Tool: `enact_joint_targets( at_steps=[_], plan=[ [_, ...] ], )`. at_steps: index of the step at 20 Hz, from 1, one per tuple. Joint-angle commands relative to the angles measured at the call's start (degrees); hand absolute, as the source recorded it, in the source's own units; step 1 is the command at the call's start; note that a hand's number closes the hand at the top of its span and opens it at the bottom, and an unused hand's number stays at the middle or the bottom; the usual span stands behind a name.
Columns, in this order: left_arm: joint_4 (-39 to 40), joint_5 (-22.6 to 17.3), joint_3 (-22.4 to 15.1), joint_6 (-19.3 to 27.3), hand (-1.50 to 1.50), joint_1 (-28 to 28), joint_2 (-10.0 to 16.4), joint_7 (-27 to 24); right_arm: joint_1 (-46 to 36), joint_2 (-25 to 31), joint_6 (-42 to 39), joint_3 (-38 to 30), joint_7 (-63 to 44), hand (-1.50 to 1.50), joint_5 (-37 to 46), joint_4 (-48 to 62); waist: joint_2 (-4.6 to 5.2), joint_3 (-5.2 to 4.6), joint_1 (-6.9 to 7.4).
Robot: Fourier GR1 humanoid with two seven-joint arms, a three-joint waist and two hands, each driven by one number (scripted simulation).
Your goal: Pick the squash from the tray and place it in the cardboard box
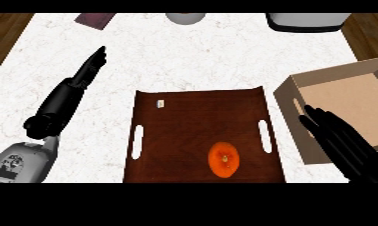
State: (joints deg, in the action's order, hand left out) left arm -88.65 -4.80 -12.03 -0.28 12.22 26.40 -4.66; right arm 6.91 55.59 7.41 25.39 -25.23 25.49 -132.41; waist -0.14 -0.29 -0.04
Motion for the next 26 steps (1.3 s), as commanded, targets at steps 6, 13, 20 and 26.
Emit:
enact_joint_targets(
  at_steps=[6, 13, 20, 26],
  plan=[
    [0.69, 1.4, -1.75, -0.4, 0.0, 1.01, -2.42, 0.15, -15.22, -4.66, -19.9, 14.99, -27.57, -1.5, 4.81, -4.15, 0.34, -0.1, 2.04],
    [1.73, 1.2, 0.75, -1.59, 0.0, 3.29, -1.33, 1.55, -26.77, -24.2, -29.07, 27.09, -46.96, -1.5, 5.52, 3.26, 0.05, 0.03, 1.37],
    [0.26, 2.38, 0.54, -1.39, 0.0, -0.43, -2.15, 0.03, -29.43, -36.61, -30.88, 29.75, -51.57, -1.5, 6.87, 13.88, -0.07, 0.14, 0.93],
    [1.01, 0.83, 2.95, -3.41, 0.0, 1.79, -1.76, 0.98, -29.93, -40.71, -30.57, 29.52, -48.95, -1.5, 13.6, 22.2, 0.03, 0.22, 0.28]
  ],
)
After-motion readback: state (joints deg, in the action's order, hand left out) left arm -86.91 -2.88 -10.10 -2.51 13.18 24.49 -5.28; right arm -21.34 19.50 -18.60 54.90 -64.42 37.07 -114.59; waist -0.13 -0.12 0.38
